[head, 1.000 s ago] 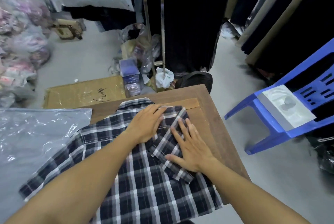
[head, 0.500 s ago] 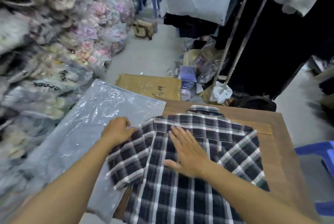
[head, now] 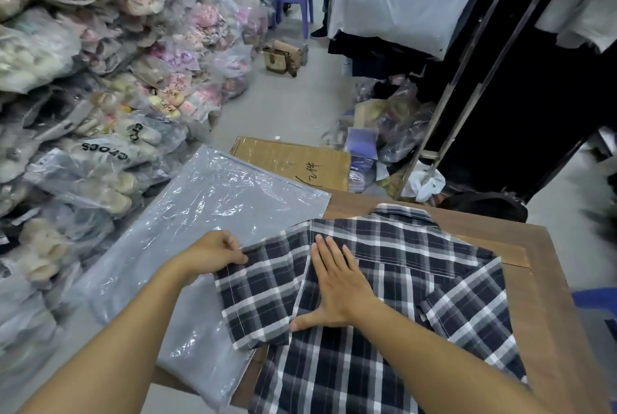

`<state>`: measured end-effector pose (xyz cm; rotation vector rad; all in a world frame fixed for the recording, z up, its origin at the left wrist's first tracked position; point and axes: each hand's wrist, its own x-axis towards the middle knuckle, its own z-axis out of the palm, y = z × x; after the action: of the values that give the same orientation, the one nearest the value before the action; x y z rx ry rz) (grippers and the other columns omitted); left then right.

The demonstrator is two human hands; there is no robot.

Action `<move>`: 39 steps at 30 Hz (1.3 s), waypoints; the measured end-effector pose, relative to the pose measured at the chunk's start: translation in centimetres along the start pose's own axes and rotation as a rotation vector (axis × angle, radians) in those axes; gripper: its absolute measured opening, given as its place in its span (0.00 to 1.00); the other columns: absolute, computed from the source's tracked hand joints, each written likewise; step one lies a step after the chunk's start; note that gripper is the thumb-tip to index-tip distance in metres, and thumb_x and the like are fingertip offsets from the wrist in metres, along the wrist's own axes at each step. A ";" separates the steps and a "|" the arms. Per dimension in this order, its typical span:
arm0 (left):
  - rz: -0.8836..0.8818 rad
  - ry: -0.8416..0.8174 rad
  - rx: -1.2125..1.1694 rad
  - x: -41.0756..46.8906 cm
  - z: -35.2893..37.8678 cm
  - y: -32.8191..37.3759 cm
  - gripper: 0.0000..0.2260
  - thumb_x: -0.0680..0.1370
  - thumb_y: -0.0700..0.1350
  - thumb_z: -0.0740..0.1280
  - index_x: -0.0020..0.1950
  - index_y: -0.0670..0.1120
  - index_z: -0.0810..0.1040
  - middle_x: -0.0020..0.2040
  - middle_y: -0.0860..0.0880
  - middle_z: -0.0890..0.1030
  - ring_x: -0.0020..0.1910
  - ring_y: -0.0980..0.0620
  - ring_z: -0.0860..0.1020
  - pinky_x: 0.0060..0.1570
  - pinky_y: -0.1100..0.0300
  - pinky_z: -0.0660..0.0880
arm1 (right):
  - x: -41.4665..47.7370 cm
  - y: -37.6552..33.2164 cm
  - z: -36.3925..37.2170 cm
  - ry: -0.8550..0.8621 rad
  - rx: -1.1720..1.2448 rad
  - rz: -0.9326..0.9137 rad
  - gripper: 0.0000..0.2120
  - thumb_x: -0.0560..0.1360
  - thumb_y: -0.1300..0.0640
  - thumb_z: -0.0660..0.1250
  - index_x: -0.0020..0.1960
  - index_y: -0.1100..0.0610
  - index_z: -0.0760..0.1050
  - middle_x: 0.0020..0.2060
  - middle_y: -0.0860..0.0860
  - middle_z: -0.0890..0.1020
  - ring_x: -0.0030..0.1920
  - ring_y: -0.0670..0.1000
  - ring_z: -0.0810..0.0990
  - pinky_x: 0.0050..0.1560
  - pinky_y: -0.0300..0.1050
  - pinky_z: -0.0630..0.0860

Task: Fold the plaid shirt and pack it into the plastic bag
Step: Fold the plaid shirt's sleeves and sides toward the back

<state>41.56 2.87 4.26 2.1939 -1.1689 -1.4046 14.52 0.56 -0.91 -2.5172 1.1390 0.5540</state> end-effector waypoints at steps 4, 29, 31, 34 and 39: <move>0.048 -0.100 -0.208 -1.3 -0.8 3.0 0.09 0.73 0.36 0.73 0.44 0.45 0.74 0.35 0.48 0.78 0.33 0.51 0.75 0.31 0.60 0.68 | 0.1 -0.2 -0.2 -0.020 -0.003 0.009 0.73 0.54 0.13 0.51 0.77 0.62 0.26 0.77 0.57 0.28 0.74 0.57 0.23 0.77 0.61 0.33; 0.535 -0.074 0.866 0.0 9.1 8.5 0.35 0.69 0.53 0.76 0.72 0.47 0.69 0.74 0.50 0.65 0.74 0.48 0.63 0.68 0.52 0.69 | -7.8 2.1 0.4 0.408 0.197 0.168 0.36 0.77 0.33 0.58 0.76 0.55 0.62 0.73 0.56 0.66 0.72 0.59 0.64 0.70 0.52 0.67; 0.499 -0.176 0.913 0.0 9.6 8.3 0.54 0.64 0.59 0.78 0.80 0.45 0.52 0.81 0.49 0.49 0.80 0.48 0.48 0.76 0.54 0.54 | -7.4 0.8 0.9 0.269 0.197 0.080 0.50 0.72 0.24 0.52 0.81 0.57 0.49 0.81 0.60 0.48 0.80 0.63 0.44 0.78 0.59 0.47; 0.445 -0.259 1.063 0.8 10.4 7.5 0.69 0.56 0.66 0.79 0.79 0.45 0.35 0.80 0.47 0.33 0.78 0.48 0.32 0.77 0.48 0.38 | -6.4 0.4 2.3 0.094 0.116 0.081 0.62 0.64 0.16 0.49 0.79 0.57 0.32 0.76 0.60 0.29 0.75 0.61 0.24 0.77 0.62 0.34; 0.378 -0.269 1.180 2.0 11.9 6.1 0.76 0.52 0.67 0.79 0.74 0.43 0.24 0.74 0.44 0.22 0.72 0.45 0.23 0.75 0.43 0.31 | -5.9 1.2 3.6 0.084 0.061 0.079 0.66 0.60 0.13 0.45 0.78 0.58 0.29 0.75 0.61 0.25 0.73 0.60 0.20 0.76 0.63 0.34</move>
<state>28.85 -0.34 0.96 2.1386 -2.8601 -0.9163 9.20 5.16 -1.45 -2.4728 1.2711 0.4301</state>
